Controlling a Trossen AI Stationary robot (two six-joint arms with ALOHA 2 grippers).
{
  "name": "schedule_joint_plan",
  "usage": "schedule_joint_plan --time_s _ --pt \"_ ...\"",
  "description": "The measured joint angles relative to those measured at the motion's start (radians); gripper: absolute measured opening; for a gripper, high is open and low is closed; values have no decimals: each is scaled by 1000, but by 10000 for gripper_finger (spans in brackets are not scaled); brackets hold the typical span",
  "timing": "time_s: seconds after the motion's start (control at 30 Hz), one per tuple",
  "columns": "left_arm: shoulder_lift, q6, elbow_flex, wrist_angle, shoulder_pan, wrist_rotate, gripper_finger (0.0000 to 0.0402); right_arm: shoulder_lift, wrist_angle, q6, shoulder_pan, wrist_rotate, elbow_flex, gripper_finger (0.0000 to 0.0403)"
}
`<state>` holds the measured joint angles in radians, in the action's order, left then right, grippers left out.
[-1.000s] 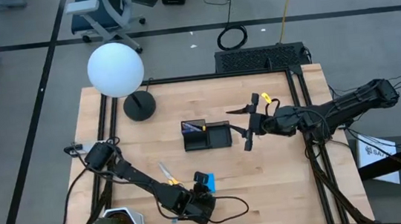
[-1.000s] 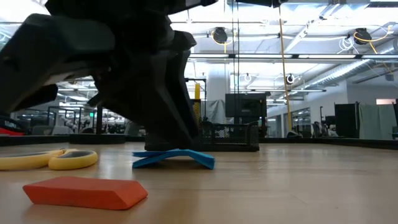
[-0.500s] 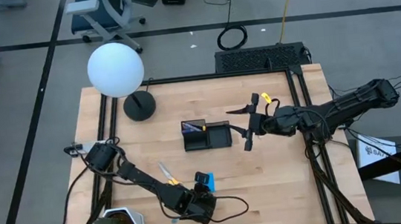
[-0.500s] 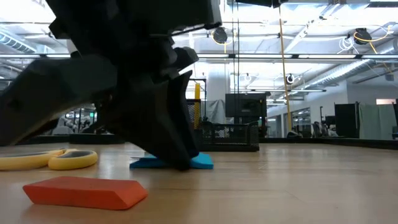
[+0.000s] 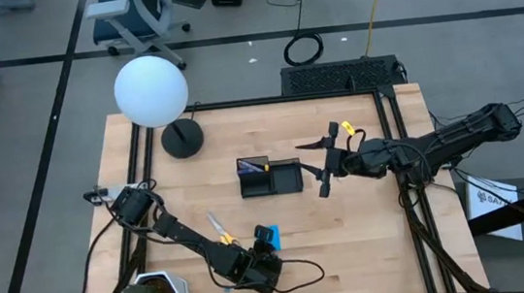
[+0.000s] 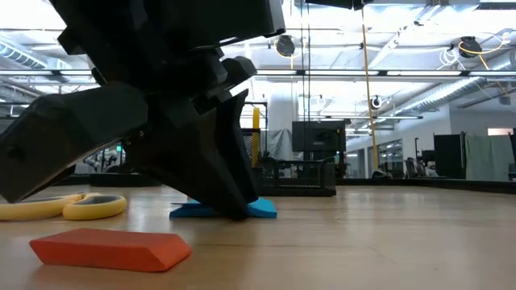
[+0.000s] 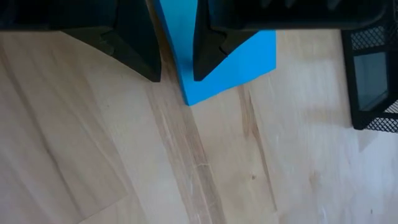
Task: Pick and place office supplies into organizer
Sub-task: Put the blue sticky note into the desk organizer
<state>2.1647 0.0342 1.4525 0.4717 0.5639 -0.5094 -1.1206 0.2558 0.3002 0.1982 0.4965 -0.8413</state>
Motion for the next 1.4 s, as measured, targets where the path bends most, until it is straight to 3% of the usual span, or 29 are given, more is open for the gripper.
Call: schedule_joint_plan --time_s 0.7,1.4 --pt "2 5 -2 47 32 -70 102 0 0 8 0 0 0 171" --pt "3 111 45 192 23 -83 102 0 -4 8 0 0 0 171"
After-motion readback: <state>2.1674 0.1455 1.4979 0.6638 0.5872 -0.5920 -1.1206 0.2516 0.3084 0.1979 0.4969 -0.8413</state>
